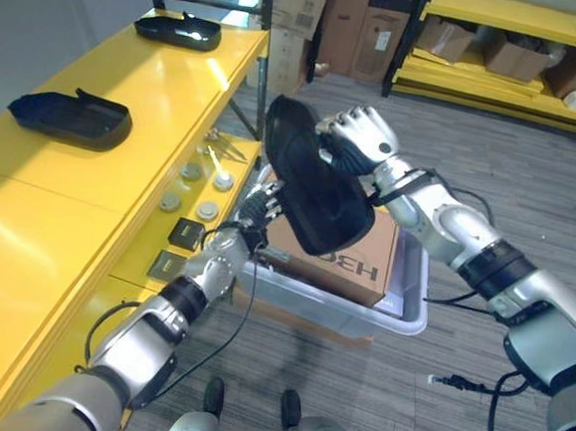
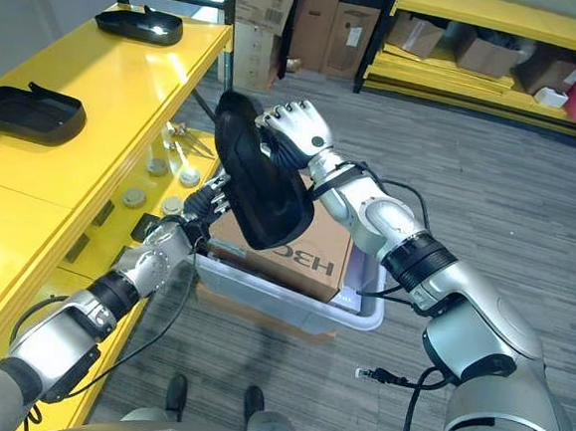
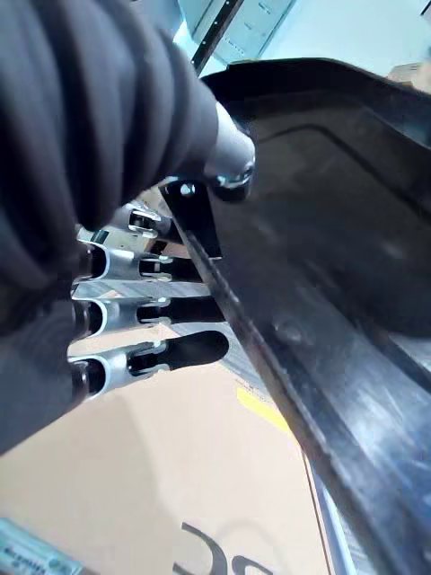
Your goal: Move parts from the plastic box to the shelf.
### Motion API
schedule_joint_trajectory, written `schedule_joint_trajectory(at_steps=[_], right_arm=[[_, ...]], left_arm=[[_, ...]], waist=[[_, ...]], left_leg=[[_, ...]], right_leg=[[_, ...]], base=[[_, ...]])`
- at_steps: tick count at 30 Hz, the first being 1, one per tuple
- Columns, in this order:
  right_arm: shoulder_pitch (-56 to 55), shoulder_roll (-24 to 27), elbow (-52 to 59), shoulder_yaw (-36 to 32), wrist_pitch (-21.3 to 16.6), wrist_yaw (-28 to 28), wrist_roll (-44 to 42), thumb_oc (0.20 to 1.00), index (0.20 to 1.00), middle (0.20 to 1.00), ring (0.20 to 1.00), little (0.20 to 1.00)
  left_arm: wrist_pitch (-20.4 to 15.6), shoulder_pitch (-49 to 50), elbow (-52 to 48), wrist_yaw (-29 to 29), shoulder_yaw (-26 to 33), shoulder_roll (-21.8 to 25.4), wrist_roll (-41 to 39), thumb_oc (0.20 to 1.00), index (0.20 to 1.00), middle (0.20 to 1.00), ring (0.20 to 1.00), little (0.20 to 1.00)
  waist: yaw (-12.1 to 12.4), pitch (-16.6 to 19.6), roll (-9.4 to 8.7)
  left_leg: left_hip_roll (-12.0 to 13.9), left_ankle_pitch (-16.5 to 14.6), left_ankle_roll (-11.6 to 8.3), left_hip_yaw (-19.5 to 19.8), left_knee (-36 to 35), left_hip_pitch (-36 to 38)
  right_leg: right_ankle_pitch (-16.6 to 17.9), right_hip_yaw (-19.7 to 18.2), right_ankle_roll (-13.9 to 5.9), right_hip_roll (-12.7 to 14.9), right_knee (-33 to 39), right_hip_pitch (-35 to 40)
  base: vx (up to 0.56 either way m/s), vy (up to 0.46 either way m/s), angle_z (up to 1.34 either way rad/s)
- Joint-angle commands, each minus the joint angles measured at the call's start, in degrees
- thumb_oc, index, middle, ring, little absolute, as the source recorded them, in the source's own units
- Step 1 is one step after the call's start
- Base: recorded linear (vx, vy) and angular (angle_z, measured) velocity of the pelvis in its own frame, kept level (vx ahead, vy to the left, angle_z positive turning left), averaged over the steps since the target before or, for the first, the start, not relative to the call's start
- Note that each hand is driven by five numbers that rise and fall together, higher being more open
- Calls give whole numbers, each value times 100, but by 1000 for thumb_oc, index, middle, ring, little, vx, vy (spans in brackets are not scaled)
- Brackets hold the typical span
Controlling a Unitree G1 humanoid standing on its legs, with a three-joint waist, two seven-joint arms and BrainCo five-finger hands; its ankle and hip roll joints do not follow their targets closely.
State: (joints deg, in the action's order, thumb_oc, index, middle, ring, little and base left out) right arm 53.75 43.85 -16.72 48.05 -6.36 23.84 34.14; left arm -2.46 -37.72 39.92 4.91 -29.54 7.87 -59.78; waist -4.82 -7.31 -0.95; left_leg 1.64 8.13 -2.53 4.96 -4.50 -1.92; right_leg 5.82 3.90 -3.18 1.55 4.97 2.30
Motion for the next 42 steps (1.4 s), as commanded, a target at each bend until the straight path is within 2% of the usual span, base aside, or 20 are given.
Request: schedule_joint_trajectory(at_steps=[1, 10, 12, 17, 18, 19, 20, 24, 26, 29, 31, 32, 37, 38, 41, 42], right_arm=[[-21, -603, 89, -145, -287, 133, -179, 200, 200, 200, 200, 200], [-308, -626, 412, -378, -373, 189, -247, 200, 200, 200, 200, 200], [-384, -598, 391, -399, -368, 203, -217, 200, 200, 200, 200, 200], [-566, -601, 493, -539, -393, 256, -212, 200, 200, 200, 200, 200], [-800, -521, 652, -731, -435, 272, -229, 200, 200, 200, 200, 200], [-986, -473, 818, -894, -463, 233, -325, 489, 489, 489, 489, 489], [-1211, -424, 933, -1117, -509, 221, -476, 1000, 1000, 1000, 1000, 1000], [-2328, -491, 1547, -2287, -768, 377, -1186, 1000, 1000, 1000, 1000, 1000], [-2615, -550, 1676, -2529, -838, 372, -1349, 1000, 1000, 1000, 1000, 1000], [-4081, -1036, 1572, -3566, -1097, 361, -2173, 1000, 1000, 1000, 1000, 1000], [-4183, -1098, 1573, -3624, -1129, 321, -2269, 1000, 1000, 1000, 1000, 1000], [-4963, -1448, 1298, -4027, -1229, 252, -2710, 1000, 1000, 1000, 1000, 1000], [-4971, -1448, 1302, -4028, -1228, 250, -2711, 1000, 1000, 1000, 1000, 1000], [-6413, -2616, -612, -4117, -1123, -512, -3992, 1000, 1000, 1000, 1000, 1000], [-6217, -2945, -2331, -3618, -860, -920, -4179, 1000, 1000, 1000, 1000, 1000], [-6215, -2945, -2332, -3618, -861, -920, -4179, 1000, 1000, 1000, 1000, 1000]], left_arm=[[-323, -562, 3, -334, -398, -859, -170, 200, 200, 200, 200, 200], [-487, -403, -227, -274, -154, -796, -204, 200, 200, 200, 200, 200], [-653, -449, -328, -115, -200, -814, -21, 200, 200, 200, 200, 200], [-769, -400, -484, -32, -159, -753, 317, 200, 200, 200, 200, 200], [-865, -379, -612, 146, -142, -588, 782, 200, 200, 200, 200, 200], [-918, -331, -703, 260, -106, -500, 972, 200, 200, 200, 200, 200], [-951, -280, -886, 343, -74, -364, 1231, 200, 200, 200, 200, 200], [-1076, -15, -986, 946, 248, 88, 2706, 200, 200, 200, 200, 200], [-1124, 110, -1041, 1092, 327, 139, 2926, 200, 200, 200, 200, 200], [-1183, 544, -1421, 1666, 877, 667, 4757, 200, 200, 200, 200, 200], [-1228, 632, -1455, 1733, 924, 662, 4756, 200, 200, 200, 200, 200], [-1329, 1061, -1925, 1900, 1315, 923, 5284, 200, 200, 200, 200, 200], [-1325, 1071, -1932, 1899, 1315, 924, 5284, 200, 200, 200, 200, 200], [-1789, 3091, -4438, 1130, 2391, 1185, 4660, 200, 200, 200, 200, 200], [-1888, 3469, -5035, 785, 2555, 1162, 4234, 200, 200, 200, 200, 200], [-1888, 3469, -5036, 785, 2556, 1162, 4234, 200, 200, 200, 200, 200]], waist=[[232, 479, -269], [258, 484, -290], [274, 480, -301], [280, 475, -326], [293, 471, -333], [298, 471, -338], [303, 467, -337], [284, 454, -344], [284, 460, -345], [207, 442, -309], [198, 467, -311], [149, 465, -268], [150, 471, -269], [258, 415, -200], [441, 345, -200], [438, 345, -200]], left_leg=[[410, -724, -292, 64, 102, 261], [389, -728, -273, 85, 125, 257], [386, -718, -274, 98, 127, 248], [377, -720, -272, 105, 145, 230], [362, -673, -264, 124, 169, 178], [357, -675, -260, 136, 175, 173], [357, -670, -260, 148, 184, 164], [362, -663, -254, 168, 201, 155], [373, -701, -255, 165, 186, 189], [369, -681, -245, 116, 212, 196], [361, -674, -241, 121, 215, 170], [359, -682, -237, 97, 223, 189], [359, -683, -237, 97, 223, 190], [368, -738, -245, 127, 210, 229], [342, -725, -250, 294, 247, 192], [341, -725, -250, 296, 248, 191]], right_leg=[[-698, 192, -319, 265, -105, 175], [-702, 215, -313, 270, -110, 189], [-705, 234, -306, 266, -111, 194], [-709, 239, -309, 265, -121, 191], [-674, 277, -311, 281, -143, 155], [-676, 289, -310, 282, -146, 154], [-680, 303, -308, 285, -155, 151], [-695, 341, -307, 284, -172, 151], [-736, 347, -304, 275, -166, 185], [-741, 346, -311, 293, -229, 170], [-735, 348, -313, 300, -230, 149], [-753, 324, -308, 311, -269, 153], [-754, 324, -308, 311, -269, 153], [-806, 412, -301, 328, -325, 176], [-859, 506, -262, 323, -366, 214], [-860, 508, -262, 323, -366, 215]], base=[[0, 0, 0], [-1, 1, 2], [0, 0, 0], [-9, 0, 0], [-47, 1, 2], [-52, -1, 4], [-20, -6, 14], [-11, -3, 11], [11, -4, 3], [-14, 3, 1], [-4, 5, -4], [-5, 9, -7], [0, 0, -1], [5, -3, -4], [-20, -29, 17], [-8, -65, 79]])
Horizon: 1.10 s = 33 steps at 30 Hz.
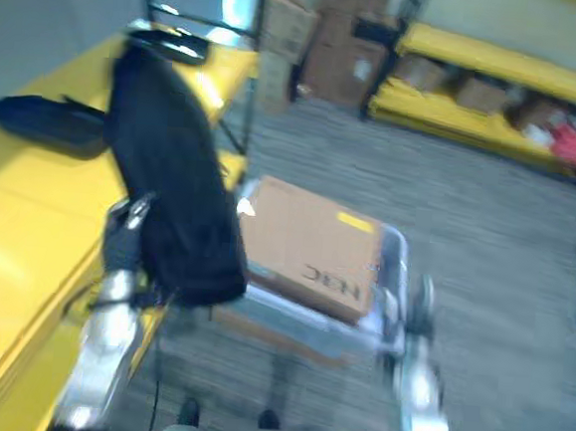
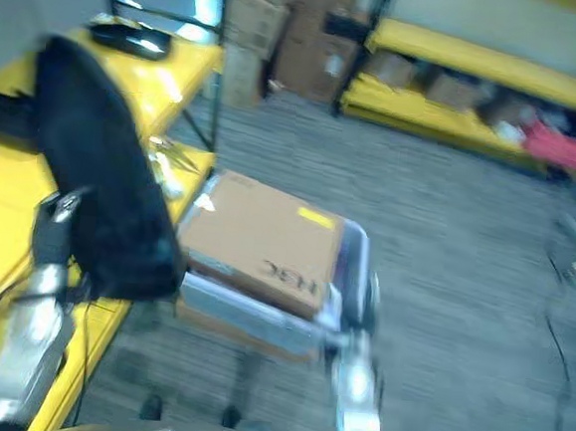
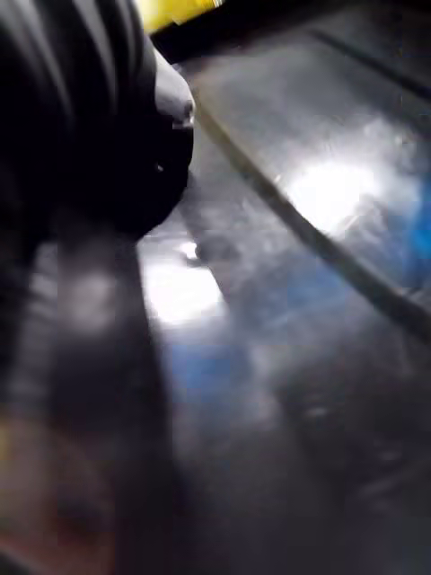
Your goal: Move parts from the plastic box to the shelf.
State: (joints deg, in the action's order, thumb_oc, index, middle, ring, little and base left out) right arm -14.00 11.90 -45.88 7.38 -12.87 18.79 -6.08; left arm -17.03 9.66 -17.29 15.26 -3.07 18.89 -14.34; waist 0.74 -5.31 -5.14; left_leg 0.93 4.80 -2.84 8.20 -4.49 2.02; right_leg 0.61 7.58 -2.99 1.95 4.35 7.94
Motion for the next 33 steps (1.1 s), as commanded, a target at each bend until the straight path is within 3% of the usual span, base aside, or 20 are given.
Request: schedule_joint_trajectory(at_steps=[1, 6, 7, 8, 9, 12, 15, 16, 17, 21, 22, 25, 29, 30, 31, 33], right_arm=[[748, 92, -282, 572, -82, -629, -366, 1000, 1000, 1000, 1000, 1000], [1370, -192, -1948, 805, 141, -898, -467, 1000, 1000, 1000, 1000, 1000], [1383, -193, -1957, 801, 137, -899, -467, 1000, 1000, 1000, 1000, 1000], [1570, -198, -2297, 811, 191, -861, -380, 1000, 1000, 1000, 1000, 1000], [1582, -199, -2309, 806, 185, -862, -379, 1000, 1000, 1000, 1000, 1000], [2047, -95, -2731, 803, 363, -743, -109, 1000, 1000, 1000, 1000, 1000], [2076, -71, -2788, 698, 389, -674, -108, 1000, 1000, 1000, 1000, 1000], [2146, 31, -2893, 455, 429, -572, -242, 1000, 1000, 1000, 1000, 1000], [2201, 88, -2946, 341, 456, -544, -312, 1000, 1000, 1000, 1000, 1000], [2262, 230, -3029, 235, 546, -584, -270, 1000, 1000, 1000, 1000, 1000], [2261, 223, -3026, 242, 549, -585, -269, 1000, 1000, 1000, 1000, 1000], [2131, 238, -2972, 279, 583, -734, -198, 1000, 1000, 1000, 1000, 1000], [1964, 179, -3135, 340, 754, -703, 323, 1000, 1000, 1000, 1000, 1000], [1947, 20, -3083, 363, 776, -738, 378, 1000, 1000, 1000, 1000, 1000], [1947, 14, -3079, 365, 780, -736, 383, 1000, 1000, 1000, 1000, 1000], [2048, -25, -3049, 454, 808, -726, 545, 1000, 1000, 1000, 1000, 1000]], left_arm=[[-459, -1210, 415, -398, -11, 156, -299, 200, 200, 200, 200, 200], [-573, -1349, 123, -468, 9, 229, -254, 200, 200, 200, 200, 200], [-571, -1357, 121, -468, 10, 229, -253, 200, 200, 200, 200, 200], [-579, -1386, 78, -478, -26, 241, -216, 200, 200, 200, 200, 200], [-575, -1391, 75, -478, -26, 241, -216, 200, 200, 200, 200, 200], [-599, -1341, -106, -423, -84, 270, -84, 200, 200, 200, 200, 200], [-585, -1302, -174, -402, -85, 296, -45, 200, 200, 200, 200, 200], [-584, -1343, -253, -298, -61, 360, 118, 200, 200, 200, 200, 200], [-585, -1382, -297, -230, -32, 367, 203, 200, 200, 200, 200, 200], [-634, -1453, -387, 26, 147, 571, 689, 200, 200, 200, 200, 200], [-633, -1445, -390, 35, 151, 577, 698, 200, 200, 200, 200, 200], [-680, -1552, -446, 178, 338, 791, 1025, 200, 200, 200, 200, 200], [-672, -1458, -487, 290, 549, 863, 1085, 200, 200, 200, 200, 200], [-652, -1475, -551, 263, 590, 915, 1041, 200, 200, 200, 200, 200], [-649, -1471, -555, 261, 596, 919, 1039, 200, 200, 200, 200, 200], [-641, -1583, -571, 261, 549, 1037, 1042, 200, 200, 200, 200, 200]], waist=[[36, 86, 224], [479, -204, 296], [453, -192, 293], [627, -297, 346], [599, -292, 348], [990, -400, 535], [1072, -367, 602], [1161, -380, 693], [1170, -430, 729], [1093, -388, 562], [1107, -397, 554], [1028, -353, 377], [1042, -87, 291], [1034, -88, 226], [1036, -88, 216], [1004, -181, 255]], left_leg=[[380, -366, -247, 134, 303, -283], [225, -311, -380, 731, 713, -682], [208, -287, -376, 758, 719, -722], [159, -223, -458, 951, 860, -880], [150, -222, -461, 982, 875, -906], [78, 128, -609, 1515, 627, -1120], [74, 341, -665, 1633, 356, -1124], [53, 547, -719, 1653, 184, -1219], [32, 573, -712, 1536, 207, -1283], [224, -113, -409, 277, 751, -1138], [225, -171, -407, 256, 808, -1139], [243, -820, -315, -495, 1489, -1049], [48, -986, -163, -487, 1119, -756], [-48, -1114, 36, -465, 1081, -626], [-62, -1117, 50, -474, 1080, -625], [-147, -1201, 227, -400, 1125, -548]], right_leg=[[-378, 235, -244, 276, -338, -340], [-453, 650, -126, 236, -374, -302], [-435, 678, -133, 245, -365, -322], [-437, 836, -91, 220, -297, -287], [-435, 868, -91, 219, -290, -288], [-468, 1293, -12, 144, -135, -263], [-505, 1540, 2, 138, -139, -252], [-552, 1821, 1, 186, -207, -294], [-576, 1959, -24, 258, -269, -323], [-609, 2155, -95, 466, -284, -285], [-628, 2134, -96, 467, -288, -272], [-583, 2355, -87, 651, -286, -265], [-540, 2558, -159, 740, -440, -107], [-571, 2521, -242, 946, -1117, -260], [-594, 2507, -258, 978, -1176, -286], [-529, 2313, -439, 1220, -2010, -595]], base=[[-34, -63, 45], [-58, -93, 54], [-73, -120, 52], [-41, -69, 43], [-94, -153, 80], [-34, -107, 104], [6, -33, 69], [-62, 36, 82], [-16, -19, 75], [-22, 4, 61], [-53, 36, 47], [-11, 74, 33], [148, 159, 103], [145, 196, 40], [135, 233, 24], [54, 129, 17]])
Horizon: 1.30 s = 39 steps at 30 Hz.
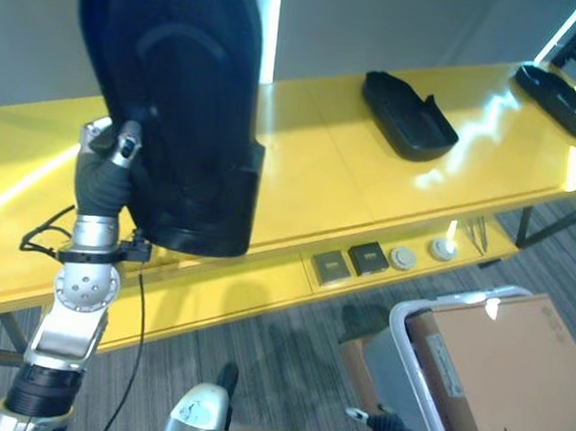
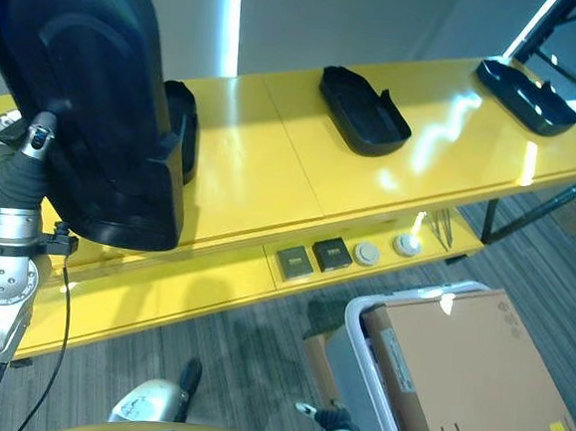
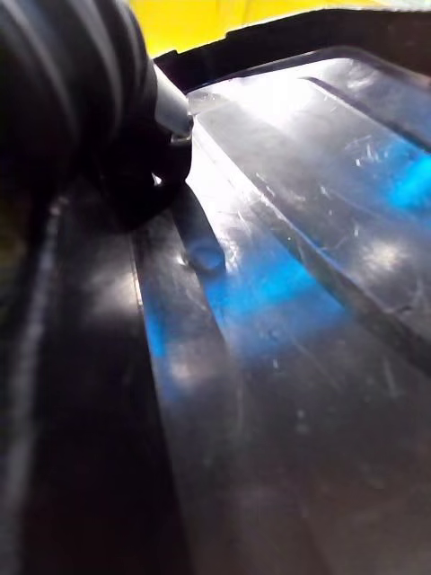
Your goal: Move parts from the plastic box to the shelf.
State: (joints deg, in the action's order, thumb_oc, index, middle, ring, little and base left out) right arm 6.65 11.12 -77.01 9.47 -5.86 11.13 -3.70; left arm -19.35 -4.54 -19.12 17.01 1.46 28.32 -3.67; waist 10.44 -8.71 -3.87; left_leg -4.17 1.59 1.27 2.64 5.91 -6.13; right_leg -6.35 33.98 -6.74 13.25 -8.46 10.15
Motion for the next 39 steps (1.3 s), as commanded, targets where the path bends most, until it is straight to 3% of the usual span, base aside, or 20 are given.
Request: schedule_joint_trajectory(at_steps=[1, 3, 4, 5, 13, 14, 15, 16, 17, 19, 22, 23, 26, 29, 31, 32, 33, 35, 38, 39], right_arm=[[-8, 50, 64, 246, 109, 39, 307, 1000, 1000, 1000, 1000, 1000], [22, -6, 263, 345, 10, 96, 77, 1000, 1000, 1000, 1000, 1000], [-30, -4, 282, 393, -29, 79, -14, 1000, 1000, 1000, 1000, 1000], [-131, -5, 240, 462, -67, 28, -152, 1000, 1000, 1000, 1000, 1000], [-125, 71, 136, 526, -48, -97, -137, 1000, 1000, 1000, 1000, 1000], [-184, 215, 95, 360, -41, -83, -120, 1000, 1000, 1000, 1000, 1000], [-179, 218, 95, 357, -41, -84, -119, 1000, 1000, 1000, 1000, 1000], [-165, 300, 63, 224, -24, -41, -162, 1000, 1000, 1000, 1000, 1000], [-158, 310, 65, 163, -24, -17, -211, 1000, 1000, 1000, 1000, 1000], [-172, 306, 81, 133, -27, -10, -225, 1000, 1000, 1000, 1000, 1000], [-211, 262, 177, 120, -73, 18, -332, 1000, 1000, 1000, 1000, 1000], [-210, 260, 176, 120, -72, 19, -334, 1000, 1000, 1000, 1000, 1000], [-28, 205, 170, 179, -42, 43, -415, 1000, 1000, 1000, 1000, 1000], [28, 217, 206, 241, -56, 44, -320, 1000, 1000, 1000, 1000, 1000], [-35, 223, 240, 142, -15, -18, -176, 1000, 1000, 1000, 1000, 1000], [-76, 216, 243, 80, 11, -20, -165, 1000, 1000, 1000, 1000, 1000], [-13, 191, 301, 80, 53, 7, -134, 1000, 1000, 1000, 1000, 1000], [9, 163, 329, 95, 70, -12, -86, 1000, 1000, 1000, 1000, 1000], [71, 76, 369, 243, 79, -45, 108, 1000, 1000, 1000, 1000, 1000], [74, 19, 414, 488, 17, -46, 192, 1000, 1000, 1000, 1000, 1000]], left_arm=[[-410, -172, -384, 89, 99, 99, -27, 200, 200, 200, 200, 200], [-463, -503, -315, 159, -249, 169, -109, 200, 200, 200, 200, 200], [-491, -590, -278, 151, -314, 172, -127, 200, 200, 200, 200, 200], [-512, -673, -253, 76, -493, 84, -154, 200, 200, 200, 200, 200], [-613, -353, -485, 37, -275, -211, -455, 200, 200, 200, 200, 200], [-549, -357, -505, -36, -289, -250, -537, 200, 200, 200, 200, 200], [-546, -361, -508, -38, -287, -253, -538, 200, 200, 200, 200, 200], [-523, -348, -464, -92, -251, -254, -597, 200, 200, 200, 200, 200], [-541, -348, -450, -86, -231, -234, -600, 200, 200, 200, 200, 200], [-543, -312, -436, -85, -192, -219, -622, 200, 200, 200, 200, 200], [-499, -273, -379, 50, -126, -141, -625, 200, 200, 200, 200, 200], [-499, -276, -376, 54, -129, -138, -622, 200, 200, 200, 200, 200], [-495, -274, -274, 104, -81, -158, -705, 200, 200, 200, 200, 200], [-510, -289, -332, 82, -62, -92, -646, 200, 200, 200, 200, 200], [-485, -333, -373, -118, -133, 52, -664, 200, 200, 200, 200, 200], [-452, -431, -353, -187, -204, 157, -686, 200, 200, 200, 200, 200], [-461, -573, -277, -217, -230, 340, -703, 200, 200, 200, 200, 200], [-457, -612, -241, -222, -193, 436, -708, 200, 200, 200, 200, 200], [-442, -625, -245, -243, -139, 582, -705, 200, 200, 200, 200, 200], [-458, -714, -95, -247, -246, 596, -776, 200, 200, 200, 200, 200]], waist=[[35, 151, 118], [-451, 24, 115], [-554, 25, 118], [-653, -13, 131], [-491, 103, 174], [-599, 65, 200], [-615, 74, 205], [-660, 38, 219], [-637, 26, 227], [-636, 36, 240], [-504, 99, 211], [-508, 98, 210], [-342, 175, 225], [-313, 199, 240], [-359, 365, 124], [-374, 367, 51], [-385, 329, -22], [-338, 320, -24], [-273, 314, -14], [-416, 291, -44]], left_leg=[[352, -886, -175, 151, 90, 264], [246, -618, -119, 724, 54, 218], [196, -580, -148, 930, 11, 227], [85, -485, -181, 1343, -56, 174], [101, -175, -320, 1626, -358, 21], [154, -146, -371, 1279, -263, -133], [148, -121, -372, 1295, -261, -162], [391, -78, -464, 750, -183, -281], [496, -24, -509, 660, -184, -331], [579, 36, -549, 693, -253, -333], [1089, 346, -735, 793, -573, -506], [1091, 351, -740, 799, -584, -501], [1349, 432, -960, 1339, -835, -418], [1314, 396, -1038, 1520, -605, -411], [1078, -64, -883, 1363, -248, -327], [946, -194, -798, 1282, -127, -310], [728, -383, -644, 1084, 45, -265], [714, -438, -601, 935, 93, -247], [743, -445, -551, 783, 44, -211], [651, -323, -475, 924, -185, -125]], right_leg=[[152, -340, -77, 115, -776, -839], [28, -2261, -61, -736, -669, -1466], [-16, -2893, -41, -947, -542, -1497], [-39, -3666, 136, -1190, -380, -1454], [122, -3038, 247, -1071, 600, -1019], [16, -2650, 283, -1002, 550, -943], [36, -2633, 279, -999, 556, -962], [25, -2279, 283, -894, 570, -916], [45, -2143, 272, -840, 622, -853], [75, -2024, 249, -816, 691, -773], [64, -1809, 149, -649, 738, -569], [57, -1803, 150, -650, 735, -568], [40, -2007, 54, -506, 750, -416], [115, -2075, -21, -346, 763, -313], [302, -2067, -251, 89, 610, -192], [508, -2051, -346, 268, 450, -219], [1122, -2066, -429, 584, 229, -418], [1226, -1951, -441, 703, 189, -517], [1023, -1869, -399, 570, 62, -668], [404, -2668, -219, -314, 98, -974]], base=[[-45, 40, 11], [-13, -36, 23], [94, -80, 119], [66, -41, 165], [3, -124, 87], [11, -13, 77], [5, 16, 127], [-25, 35, 162], [-2, 42, 139], [18, 22, 42], [77, 137, 39], [77, 204, 49], [152, 367, 17], [111, 329, -34], [231, 603, -5], [111, 514, 0], [42, 379, 4], [2, 272, -6], [32, 197, -68], [61, 113, -45]])
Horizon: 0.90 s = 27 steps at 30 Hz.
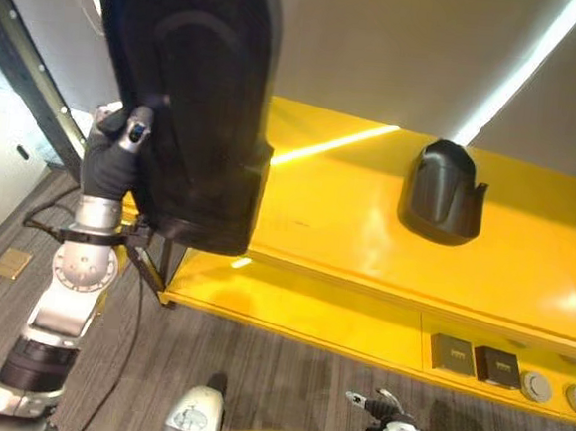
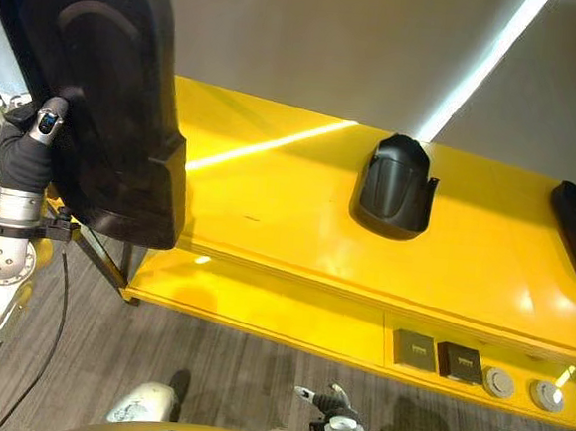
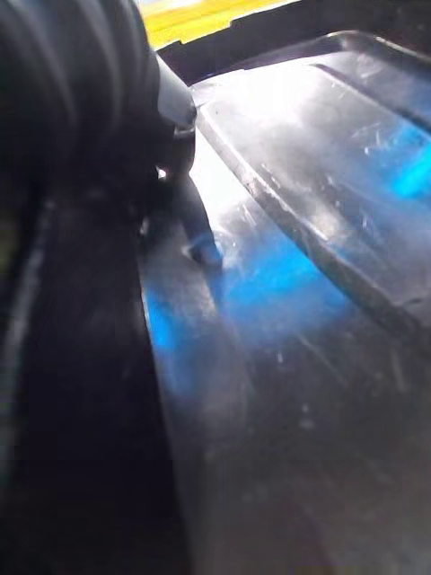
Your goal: Move parts from the plastic box to the shelf.
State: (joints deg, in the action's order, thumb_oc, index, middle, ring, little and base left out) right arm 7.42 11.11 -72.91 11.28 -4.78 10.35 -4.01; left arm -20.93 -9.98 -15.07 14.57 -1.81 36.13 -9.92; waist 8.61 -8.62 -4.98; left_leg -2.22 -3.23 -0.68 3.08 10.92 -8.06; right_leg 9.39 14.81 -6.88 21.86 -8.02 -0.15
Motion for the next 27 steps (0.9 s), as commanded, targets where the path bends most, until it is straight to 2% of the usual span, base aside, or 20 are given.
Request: schedule_joint_trajectory(at_steps=[1, 2, 3, 5, 6, 7, 8, 10, 15, 16, 17, 18, 19, 20, 21, 23, 24, 25, 27], right_arm=[[-1, 20, 3, 307, -92, 33, 222, 1000, 1000, 1000, 1000, 1000], [-41, -43, -48, 360, -127, 40, 106, 1000, 1000, 1000, 1000, 1000], [-122, -104, -68, 371, -138, 43, 29, 1000, 1000, 1000, 1000, 1000], [-173, -160, -92, 362, -125, 44, 36, 1000, 1000, 1000, 1000, 1000], [-170, -149, -182, 470, -104, 55, 54, 1000, 1000, 1000, 1000, 1000], [-166, -147, -183, 468, -105, 55, 54, 1000, 1000, 1000, 1000, 1000], [-276, -156, -296, 391, -65, 54, 109, 1000, 1000, 1000, 1000, 1000], [-357, -88, -305, 185, -77, 162, -70, 1000, 1000, 1000, 1000, 1000], [-454, -6, -380, -194, -101, 215, -439, 1000, 1000, 1000, 1000, 1000], [-420, 21, -386, -151, -102, 219, -409, 1000, 1000, 1000, 1000, 1000], [-382, 44, -388, -80, -126, 214, -359, 1000, 1000, 1000, 1000, 1000], [-352, 103, -358, -49, -142, 203, -324, 1000, 1000, 1000, 1000, 1000], [-362, 144, -356, -64, -138, 168, -291, 1000, 1000, 1000, 1000, 1000], [-375, 177, -343, -67, -129, 141, -257, 1000, 1000, 1000, 1000, 1000], [-374, 181, -342, -66, -127, 140, -256, 1000, 1000, 1000, 1000, 1000], [-336, 287, -425, -90, -80, 145, -149, 1000, 1000, 1000, 1000, 1000], [-388, 328, -417, -346, -92, 250, -295, 1000, 1000, 1000, 1000, 1000], [-433, 289, -305, -530, -136, 287, -525, 1000, 1000, 1000, 1000, 1000], [-502, 187, -58, -731, -228, 222, -922, 1000, 1000, 1000, 1000, 1000]], left_arm=[[-305, -175, -492, -2, 80, -184, -152, 200, 200, 200, 200, 200], [-261, -208, -413, -39, 5, -324, -171, 200, 200, 200, 200, 200], [-238, -201, -391, -8, 7, -407, -138, 200, 200, 200, 200, 200], [-227, -150, -432, 10, 59, -446, -72, 200, 200, 200, 200, 200], [-247, -135, -324, 32, -46, -550, -159, 200, 200, 200, 200, 200], [-249, -141, -321, 32, -46, -551, -159, 200, 200, 200, 200, 200], [-216, 81, -350, -7, -30, -705, -223, 200, 200, 200, 200, 200], [-178, 188, -343, -35, -76, -812, -303, 200, 200, 200, 200, 200], [-152, 310, -401, -23, 44, -709, -185, 200, 200, 200, 200, 200], [-166, 374, -412, 8, 126, -678, -165, 200, 200, 200, 200, 200], [-176, 340, -388, 58, 168, -632, -124, 200, 200, 200, 200, 200], [-196, 243, -370, 148, 223, -537, -29, 200, 200, 200, 200, 200], [-189, 186, -364, 203, 282, -469, 86, 200, 200, 200, 200, 200], [-181, 127, -354, 255, 280, -459, 112, 200, 200, 200, 200, 200], [-182, 124, -351, 259, 279, -462, 115, 200, 200, 200, 200, 200], [-173, 20, -333, 224, 239, -419, 126, 200, 200, 200, 200, 200], [-135, -5, -267, 201, 187, -406, 214, 200, 200, 200, 200, 200], [-121, -16, -259, 229, 163, -380, 296, 200, 200, 200, 200, 200], [-103, 1, -324, 287, 210, -232, 471, 200, 200, 200, 200, 200]], waist=[[-226, 296, 70], [-291, 278, 75], [-311, 236, 52], [-306, 200, 46], [-372, 122, 49], [-379, 131, 50], [-361, 162, 73], [-457, 192, 103], [-597, 269, 178], [-579, 247, 161], [-509, 175, 120], [-448, 55, 102], [-498, 64, 133], [-603, 78, 175], [-605, 86, 179], [-626, 157, 270], [-673, 260, 337], [-719, 300, 323], [-778, 325, 285]], left_leg=[[466, 179, -285, 874, -704, 54], [392, 239, -292, 974, -785, 51], [360, 200, -304, 950, -731, 38], [358, 164, -302, 968, -645, 46], [375, 225, -310, 1033, -675, 57], [372, 252, -310, 1040, -686, 37], [386, 287, -337, 1109, -744, 62], [396, 341, -332, 1159, -832, 105], [447, 382, -333, 1130, -1012, 194], [409, 313, -326, 1205, -866, 190], [320, 302, -380, 1494, -658, 125], [167, 295, -505, 2067, -522, -86], [188, 323, -516, 2191, -659, -156], [332, 416, -521, 1963, -818, -225], [344, 433, -525, 1964, -854, -218], [640, 468, -513, 1485, -1017, -222], [647, 449, -453, 1253, -1065, -112], [587, 392, -404, 1145, -1035, -44], [436, 205, -275, 1010, -924, 95]], right_leg=[[-1162, -759, -199, -1184, 46, 27], [-1186, -980, -62, -1445, 347, -160], [-1149, -941, 1, -1458, 537, -130], [-1166, -861, -21, -1406, 620, -30], [-1205, -1120, 93, -1595, 663, 29], [-1187, -1114, 92, -1592, 670, 12], [-1200, -937, 78, -1575, 774, 89], [-1214, -945, 121, -1616, 820, 151], [-1178, -930, 89, -1609, 1015, 214], [-1154, -1034, 86, -1594, 1018, 191], [-1118, -1167, 103, -1584, 1015, 148], [-1092, -1319, 107, -1549, 977, 76], [-1091, -1327, 88, -1550, 983, 61], [-1060, -1251, 57, -1519, 1011, 53], [-1057, -1249, 59, -1524, 1017, 48], [-1022, -1134, -16, -1452, 1059, -11], [-995, -1026, -109, -1288, 1110, 105], [-968, -988, -164, -1183, 1075, 175], [-959, -1112, -263, -1007, 845, 158]], base=[[103, 162, 4], [39, 42, 37], [47, 43, 36], [12, -64, 37], [5, -105, 27], [61, -131, 27], [78, -59, 34], [82, -74, 33], [34, -15, 8], [0, 0, 0], [-76, 26, -20], [-80, 65, -34], [-63, 131, -42], [-11, 88, -21], [-29, 130, -2], [13, 237, 16], [124, 350, 21], [163, 397, 12], [98, 298, 11]])
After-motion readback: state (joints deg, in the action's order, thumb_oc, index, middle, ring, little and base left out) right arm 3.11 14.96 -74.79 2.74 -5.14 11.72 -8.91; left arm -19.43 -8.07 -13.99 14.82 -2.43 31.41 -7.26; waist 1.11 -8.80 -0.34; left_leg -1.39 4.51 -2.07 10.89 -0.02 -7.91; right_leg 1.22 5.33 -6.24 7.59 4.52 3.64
